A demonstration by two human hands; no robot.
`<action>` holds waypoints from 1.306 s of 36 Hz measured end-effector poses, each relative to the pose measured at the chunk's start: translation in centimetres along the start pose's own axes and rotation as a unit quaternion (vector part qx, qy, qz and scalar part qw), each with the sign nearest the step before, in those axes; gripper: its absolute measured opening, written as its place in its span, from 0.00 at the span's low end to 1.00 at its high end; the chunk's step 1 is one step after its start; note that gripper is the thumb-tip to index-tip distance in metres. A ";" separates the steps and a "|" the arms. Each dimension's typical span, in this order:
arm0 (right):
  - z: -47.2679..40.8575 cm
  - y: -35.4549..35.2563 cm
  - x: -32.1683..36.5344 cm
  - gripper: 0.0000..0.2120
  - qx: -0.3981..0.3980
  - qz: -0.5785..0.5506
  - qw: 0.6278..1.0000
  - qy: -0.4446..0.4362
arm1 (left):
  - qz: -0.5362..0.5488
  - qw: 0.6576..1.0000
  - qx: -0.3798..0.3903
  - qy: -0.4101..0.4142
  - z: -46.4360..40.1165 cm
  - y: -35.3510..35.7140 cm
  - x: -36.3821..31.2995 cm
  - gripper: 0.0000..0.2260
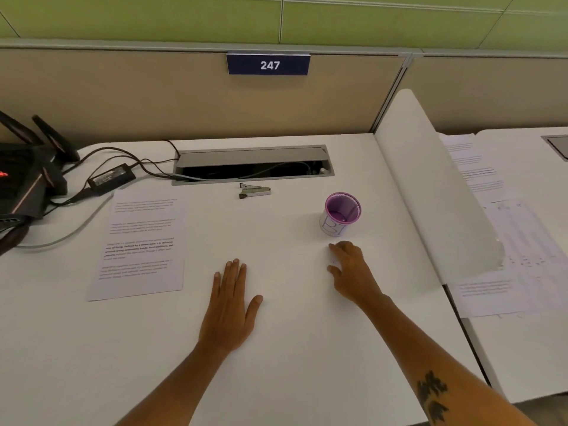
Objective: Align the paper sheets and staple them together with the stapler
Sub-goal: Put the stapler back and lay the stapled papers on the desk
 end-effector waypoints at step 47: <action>-1.6 -3.4 -4.1 0.08 -0.125 -0.177 0.961 0.173 | -0.011 1.000 0.001 -0.008 -0.2 -0.2 0.1 0.33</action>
Point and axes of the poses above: each hand's wrist, its own z-axis away from the middle knuckle, its own y-axis out of the palm, x = y × z, the point moved 8 cm from there along -z, towards the middle knuckle, and after that the axes turned 5 degrees about -x, right-handed, at the moved point
